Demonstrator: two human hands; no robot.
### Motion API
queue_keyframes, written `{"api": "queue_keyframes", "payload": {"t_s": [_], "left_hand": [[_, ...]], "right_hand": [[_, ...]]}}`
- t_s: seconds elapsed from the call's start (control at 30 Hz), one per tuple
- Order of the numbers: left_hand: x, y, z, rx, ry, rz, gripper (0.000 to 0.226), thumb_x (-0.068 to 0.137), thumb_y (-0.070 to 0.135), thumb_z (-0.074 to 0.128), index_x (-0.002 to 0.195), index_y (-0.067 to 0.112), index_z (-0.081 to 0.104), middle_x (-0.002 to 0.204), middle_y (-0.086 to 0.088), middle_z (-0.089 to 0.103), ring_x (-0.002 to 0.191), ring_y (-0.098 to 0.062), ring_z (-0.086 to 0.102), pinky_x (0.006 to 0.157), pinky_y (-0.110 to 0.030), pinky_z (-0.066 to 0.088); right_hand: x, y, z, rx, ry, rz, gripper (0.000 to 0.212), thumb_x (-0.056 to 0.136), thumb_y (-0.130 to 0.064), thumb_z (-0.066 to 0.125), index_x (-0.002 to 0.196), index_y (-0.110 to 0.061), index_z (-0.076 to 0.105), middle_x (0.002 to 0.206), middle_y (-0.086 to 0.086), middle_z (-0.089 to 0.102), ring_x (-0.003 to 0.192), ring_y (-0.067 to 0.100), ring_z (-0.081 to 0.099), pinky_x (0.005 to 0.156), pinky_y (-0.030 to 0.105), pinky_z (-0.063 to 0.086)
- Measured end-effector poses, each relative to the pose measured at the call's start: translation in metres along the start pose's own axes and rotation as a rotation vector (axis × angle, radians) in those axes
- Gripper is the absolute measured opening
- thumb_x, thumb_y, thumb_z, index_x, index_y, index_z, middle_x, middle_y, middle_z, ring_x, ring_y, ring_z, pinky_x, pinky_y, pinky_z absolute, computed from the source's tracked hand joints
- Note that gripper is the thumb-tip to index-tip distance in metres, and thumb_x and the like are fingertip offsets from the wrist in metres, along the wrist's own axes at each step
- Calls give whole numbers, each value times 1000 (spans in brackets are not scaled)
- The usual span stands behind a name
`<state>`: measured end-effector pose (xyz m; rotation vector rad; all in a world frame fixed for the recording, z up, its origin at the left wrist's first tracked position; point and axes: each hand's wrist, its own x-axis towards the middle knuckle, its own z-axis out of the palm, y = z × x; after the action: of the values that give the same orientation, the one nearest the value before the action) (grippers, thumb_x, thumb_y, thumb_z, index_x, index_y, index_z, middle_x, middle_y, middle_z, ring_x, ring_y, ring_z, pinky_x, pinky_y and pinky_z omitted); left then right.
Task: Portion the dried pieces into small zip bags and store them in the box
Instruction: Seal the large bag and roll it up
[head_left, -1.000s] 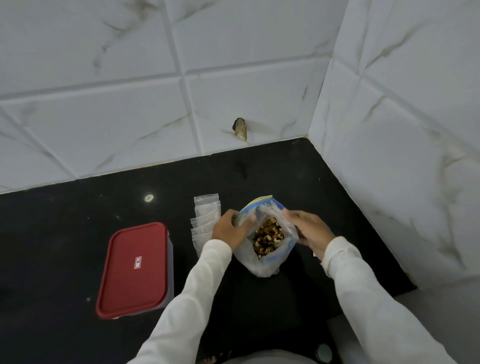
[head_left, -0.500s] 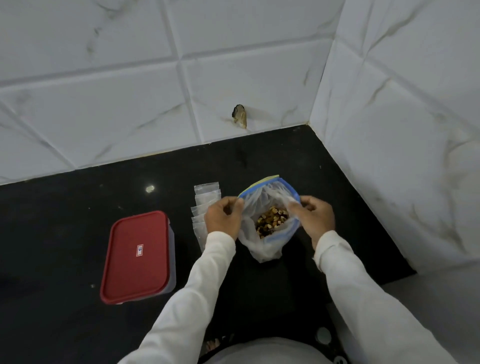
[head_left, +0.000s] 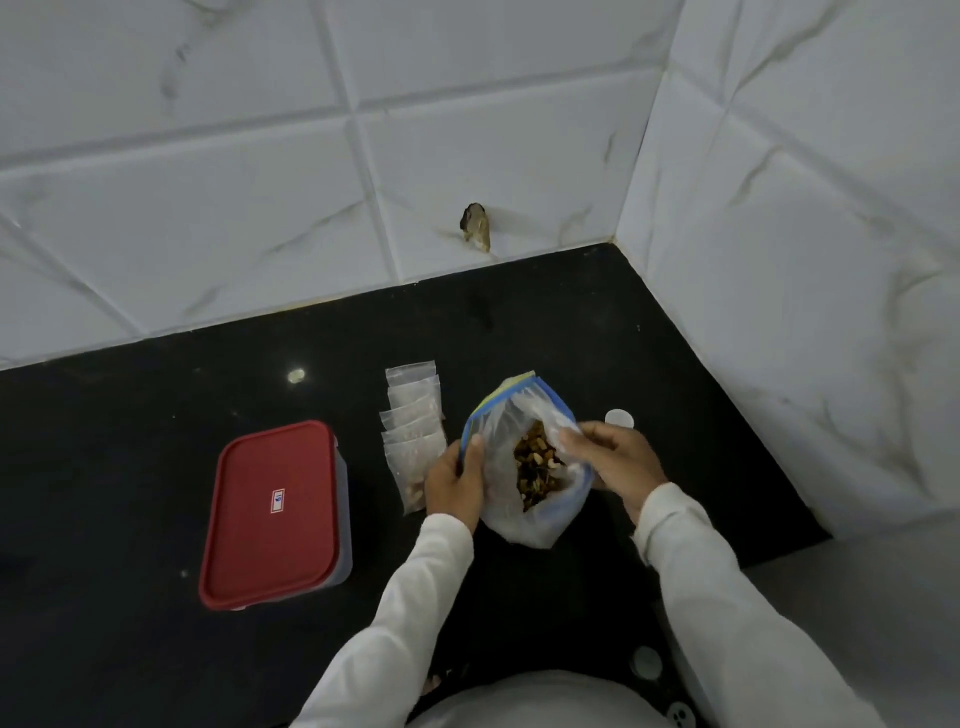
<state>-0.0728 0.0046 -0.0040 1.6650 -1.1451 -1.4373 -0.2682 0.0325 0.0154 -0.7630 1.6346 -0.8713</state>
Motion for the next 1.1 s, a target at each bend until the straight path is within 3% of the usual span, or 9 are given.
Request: {"api": "queue_keyframes", "payload": {"t_s": [0.1,0.17,0.23,0.3,0.37,0.53,0.7,0.9,1.1], "left_hand": [[19,19,7,-60,80,-86,30,95,51,54,84,28,71,93,1,72,94,-22,65,98,-41,49],[26,34,8,-285,-30,-221,31,93,50,56,102,27,75,113,-12,72,93,-30,68,113,-53,38],[21,41,9,-594,-218,-321,42,95,40,60,123,10,68,121,-14,66,96,-37,70,111,-46,41],[9,37,12,-747,-349,-289,38,92,34,64,117,5,69,104,-10,72,92,-27,71,93,-39,53],[-1,23,16,-718,-440,-170,29,85,22,72,110,8,66,97,-11,73,89,-23,71,82,-34,58],[-3,-21,19,-261,-591,100,74,63,-8,79,123,20,48,114,-8,67,103,-18,68,87,-32,55],[7,-26,22,-149,-492,216,44,71,-1,77,108,13,60,103,-3,72,101,-18,69,89,-29,53],[15,-14,25,-95,-529,243,44,78,-4,78,115,17,66,105,2,75,105,-16,69,92,-29,53],[19,-4,29,-186,-396,181,40,73,0,81,106,17,65,98,2,75,94,-10,71,82,-24,54]], "right_hand": [[14,-18,6,-102,247,-149,11,83,-34,73,93,-28,76,85,-10,74,86,7,69,87,35,56],[21,-30,13,-17,397,-169,4,84,-30,72,86,-30,76,83,-12,73,86,6,68,84,33,57],[27,-39,17,215,472,-108,12,85,-26,71,76,-33,74,83,-11,73,88,10,69,83,32,57],[35,-43,19,424,455,-29,12,85,-26,70,74,-26,75,85,-3,75,89,17,70,85,38,58],[41,-45,21,507,419,32,18,86,-36,68,79,-21,75,90,2,75,91,21,70,89,42,56],[43,-43,24,631,364,197,21,90,-44,62,90,-23,65,104,8,70,98,24,66,96,43,52],[40,-45,19,841,281,229,25,92,-38,63,98,-14,66,107,13,69,104,27,64,99,44,48],[39,-48,19,1069,310,261,25,95,-23,60,115,-8,63,108,17,67,104,26,64,100,42,48],[27,-42,12,459,253,170,33,85,-52,62,100,-23,71,99,6,73,95,23,69,91,45,54]]}}
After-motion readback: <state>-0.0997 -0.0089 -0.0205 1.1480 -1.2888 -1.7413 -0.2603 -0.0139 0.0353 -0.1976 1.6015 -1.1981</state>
